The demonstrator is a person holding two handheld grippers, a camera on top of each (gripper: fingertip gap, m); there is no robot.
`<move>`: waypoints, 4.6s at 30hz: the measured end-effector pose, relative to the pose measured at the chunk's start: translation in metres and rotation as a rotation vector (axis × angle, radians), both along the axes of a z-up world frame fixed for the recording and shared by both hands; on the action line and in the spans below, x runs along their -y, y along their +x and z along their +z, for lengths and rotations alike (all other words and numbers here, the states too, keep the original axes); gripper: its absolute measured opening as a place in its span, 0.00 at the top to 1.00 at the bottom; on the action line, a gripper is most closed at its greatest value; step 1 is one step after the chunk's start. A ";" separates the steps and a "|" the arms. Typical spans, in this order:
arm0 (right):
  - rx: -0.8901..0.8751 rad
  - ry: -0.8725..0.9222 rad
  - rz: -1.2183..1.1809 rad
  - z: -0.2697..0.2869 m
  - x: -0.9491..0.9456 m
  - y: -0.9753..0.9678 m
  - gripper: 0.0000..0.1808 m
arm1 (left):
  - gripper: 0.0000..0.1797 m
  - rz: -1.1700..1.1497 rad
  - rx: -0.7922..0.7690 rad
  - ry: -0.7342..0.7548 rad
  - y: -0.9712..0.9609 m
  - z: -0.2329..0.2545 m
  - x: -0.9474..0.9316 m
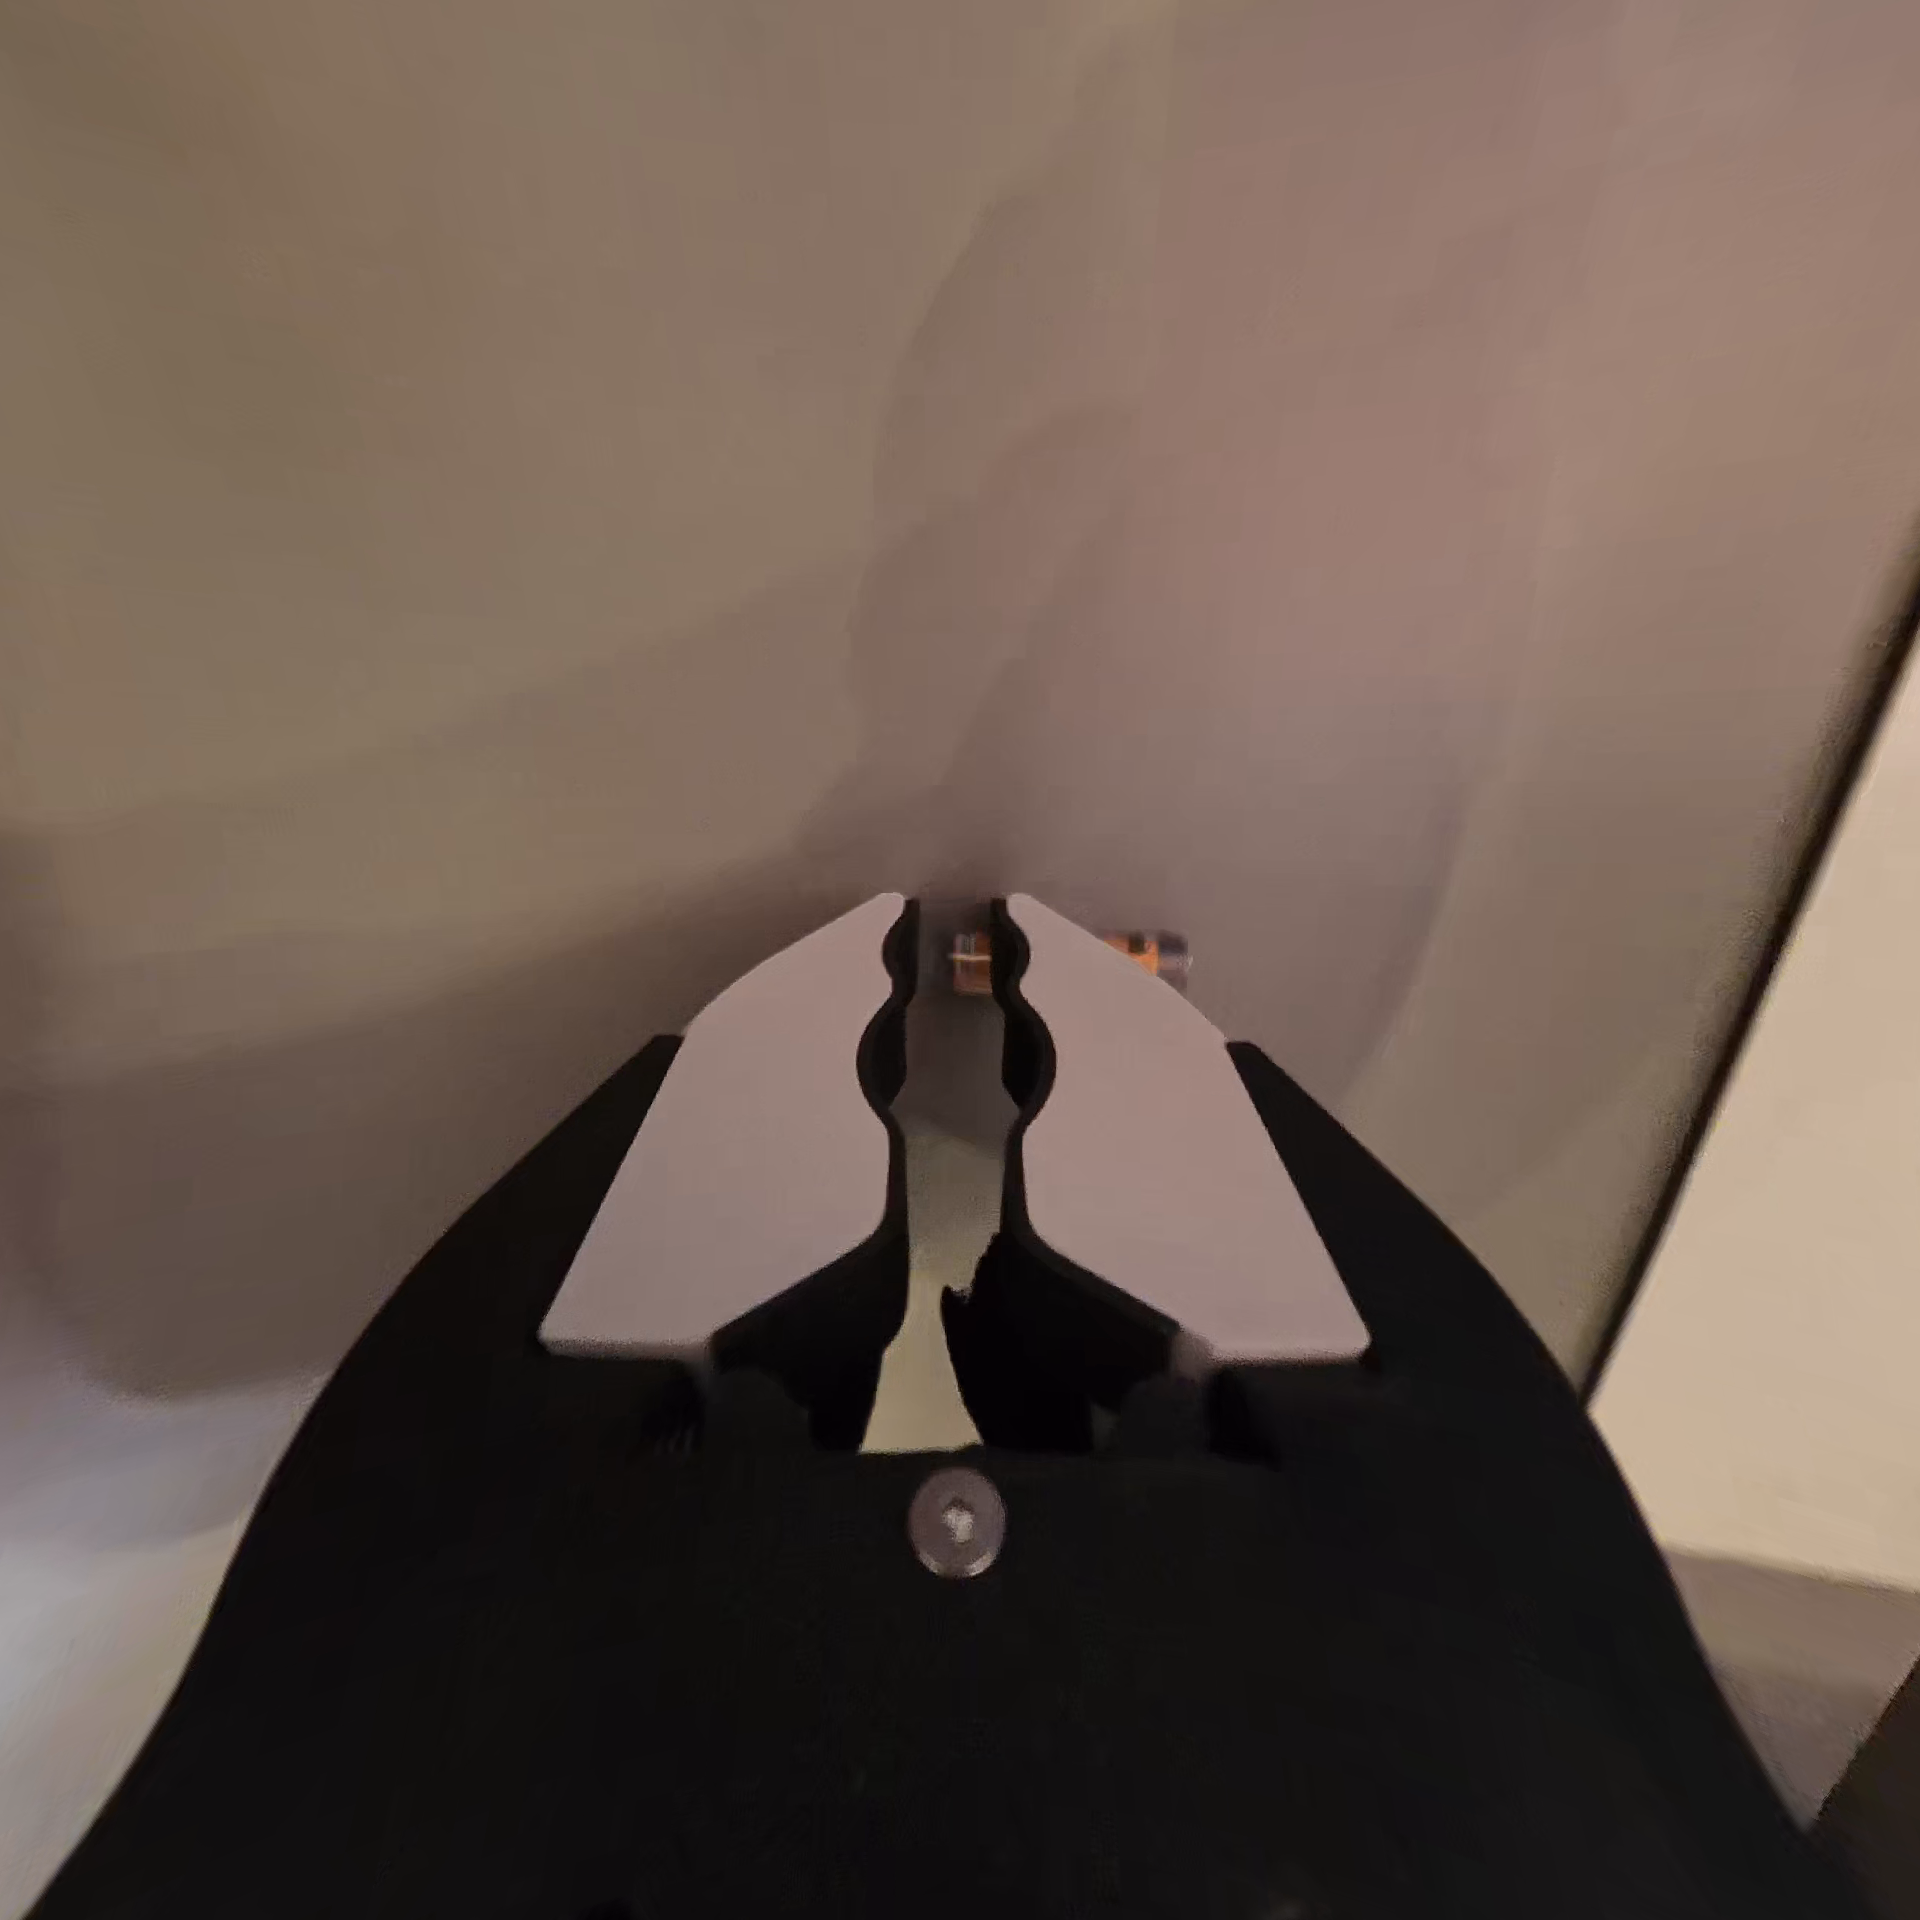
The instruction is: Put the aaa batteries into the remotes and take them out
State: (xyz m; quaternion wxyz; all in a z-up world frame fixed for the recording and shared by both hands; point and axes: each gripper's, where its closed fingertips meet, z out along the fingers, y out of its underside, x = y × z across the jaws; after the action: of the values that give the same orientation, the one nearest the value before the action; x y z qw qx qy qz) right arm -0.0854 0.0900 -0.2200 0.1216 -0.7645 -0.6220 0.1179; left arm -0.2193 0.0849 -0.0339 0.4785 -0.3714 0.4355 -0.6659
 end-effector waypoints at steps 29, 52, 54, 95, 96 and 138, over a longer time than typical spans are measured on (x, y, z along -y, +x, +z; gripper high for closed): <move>-0.473 0.117 -0.542 0.047 -0.036 0.011 0.95 | 0.66 -0.059 0.009 -0.042 0.015 -0.006 0.006; -1.241 0.194 -0.210 0.180 0.025 -0.110 0.95 | 0.66 -0.127 0.155 -0.109 0.012 0.016 0.014; -1.224 0.213 -0.204 0.177 0.024 -0.113 0.95 | 0.66 -0.125 0.157 -0.112 0.012 0.017 0.014; -1.376 -0.556 -0.761 0.139 0.019 -0.121 0.48 | 0.66 -0.025 0.076 0.086 0.023 0.018 0.031; -1.391 -0.550 -0.769 0.140 0.018 -0.122 0.50 | 0.66 -0.020 0.064 0.100 0.025 0.017 0.032; -1.539 -0.551 -0.577 0.168 0.030 -0.110 0.83 | 0.66 -0.011 0.105 0.126 0.017 0.027 0.036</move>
State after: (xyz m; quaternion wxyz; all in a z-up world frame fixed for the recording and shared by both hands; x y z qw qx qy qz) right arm -0.1956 0.0601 -0.0516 0.3444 -0.6023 -0.0976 0.7135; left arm -0.2028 0.0490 -0.0072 0.5195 -0.3026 0.4528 -0.6584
